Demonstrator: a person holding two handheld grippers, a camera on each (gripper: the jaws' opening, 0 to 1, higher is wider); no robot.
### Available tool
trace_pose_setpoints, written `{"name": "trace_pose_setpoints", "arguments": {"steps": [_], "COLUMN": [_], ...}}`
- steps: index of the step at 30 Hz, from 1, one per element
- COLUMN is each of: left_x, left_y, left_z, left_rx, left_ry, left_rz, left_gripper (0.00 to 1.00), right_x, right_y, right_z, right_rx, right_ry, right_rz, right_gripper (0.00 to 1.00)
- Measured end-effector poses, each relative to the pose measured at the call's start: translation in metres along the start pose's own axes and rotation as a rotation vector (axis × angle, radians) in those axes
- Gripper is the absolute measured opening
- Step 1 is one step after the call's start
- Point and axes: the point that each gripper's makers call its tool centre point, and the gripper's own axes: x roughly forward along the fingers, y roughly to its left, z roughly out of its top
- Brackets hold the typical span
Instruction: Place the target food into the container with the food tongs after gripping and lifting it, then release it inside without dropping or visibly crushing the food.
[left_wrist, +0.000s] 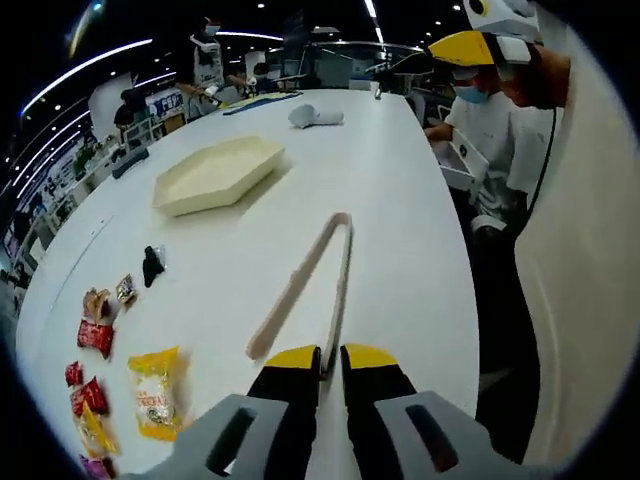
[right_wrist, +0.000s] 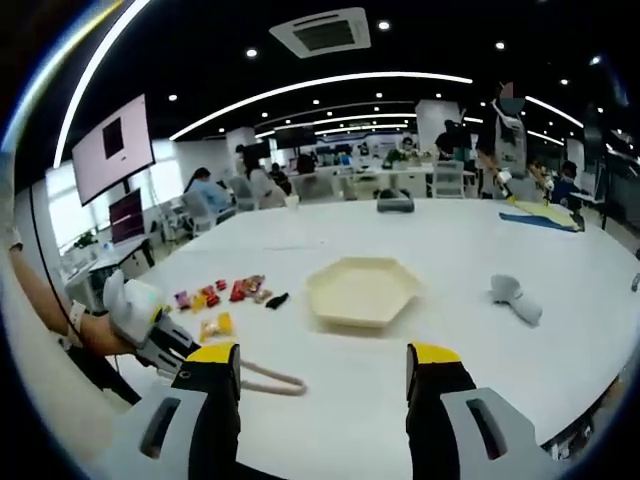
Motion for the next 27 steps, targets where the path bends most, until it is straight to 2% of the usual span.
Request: {"name": "trace_pose_setpoints", "arguments": {"steps": [14, 19, 27], "left_x": [0.0007, 0.0008, 0.0028], "left_y": [-0.0014, -0.0083, -0.0070], "left_z": [0.0023, 0.0024, 0.0045], "left_rx": [0.032, 0.035, 0.007], "left_ry": [-0.010, -0.011, -0.014], "left_rz": [-0.018, -0.052, -0.062], "left_gripper": [0.03, 0.00, 0.00], "right_x": [-0.0062, -0.0042, -0.0069], "right_y": [-0.0050, -0.0025, -0.0043], "right_z": [0.0007, 0.0019, 0.0012], "right_rx": [0.008, 0.003, -0.001], "right_ry": [-0.007, -0.005, 0.004], "right_rz": [-0.032, -0.020, -0.022], "right_gripper": [0.63, 0.62, 0.62]}}
